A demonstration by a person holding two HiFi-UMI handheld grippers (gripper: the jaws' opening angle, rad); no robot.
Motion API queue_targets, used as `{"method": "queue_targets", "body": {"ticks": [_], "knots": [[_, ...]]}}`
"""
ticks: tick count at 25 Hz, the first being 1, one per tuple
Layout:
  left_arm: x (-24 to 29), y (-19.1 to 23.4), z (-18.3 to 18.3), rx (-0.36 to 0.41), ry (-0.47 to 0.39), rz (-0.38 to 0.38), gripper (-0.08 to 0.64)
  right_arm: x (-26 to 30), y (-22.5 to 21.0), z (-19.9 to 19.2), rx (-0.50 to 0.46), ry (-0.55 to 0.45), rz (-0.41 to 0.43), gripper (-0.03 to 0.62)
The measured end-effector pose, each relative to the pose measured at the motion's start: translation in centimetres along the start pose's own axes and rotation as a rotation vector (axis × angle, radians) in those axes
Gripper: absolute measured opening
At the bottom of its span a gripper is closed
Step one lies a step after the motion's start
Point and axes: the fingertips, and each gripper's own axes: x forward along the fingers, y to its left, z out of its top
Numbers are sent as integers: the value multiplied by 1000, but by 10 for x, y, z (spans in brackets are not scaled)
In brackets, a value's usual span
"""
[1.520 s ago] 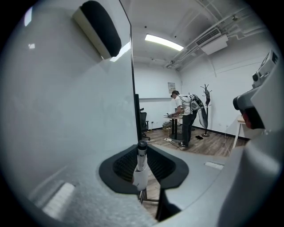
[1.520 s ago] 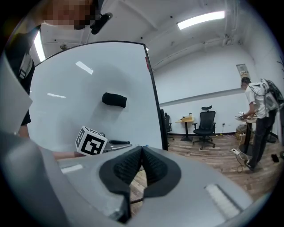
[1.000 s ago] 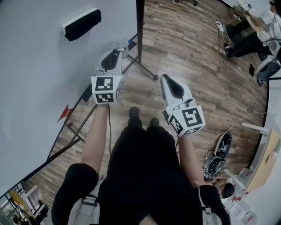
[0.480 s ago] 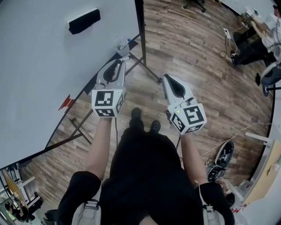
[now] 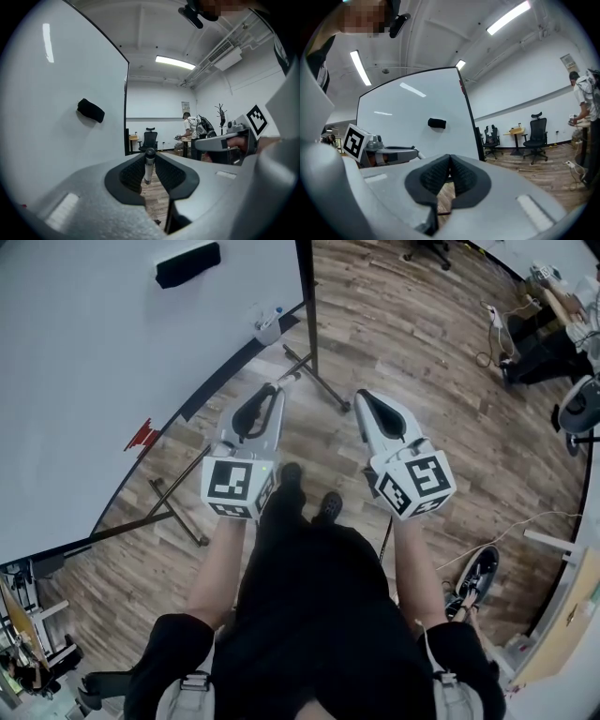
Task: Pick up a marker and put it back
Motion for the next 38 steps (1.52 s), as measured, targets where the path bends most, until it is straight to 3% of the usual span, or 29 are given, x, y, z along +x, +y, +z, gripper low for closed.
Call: {"method": "queue_targets", "body": {"ticks": [10, 24, 38], "knots": [[-24, -28, -2, -22, -12, 4, 77, -23, 8, 2, 12, 3, 11, 1], [-36, -33, -2, -20, -10, 46, 77, -44, 13, -2, 8, 6, 31, 2], [13, 43, 3, -13, -19, 101, 77, 22, 8, 14, -27, 22, 48, 2]]}}
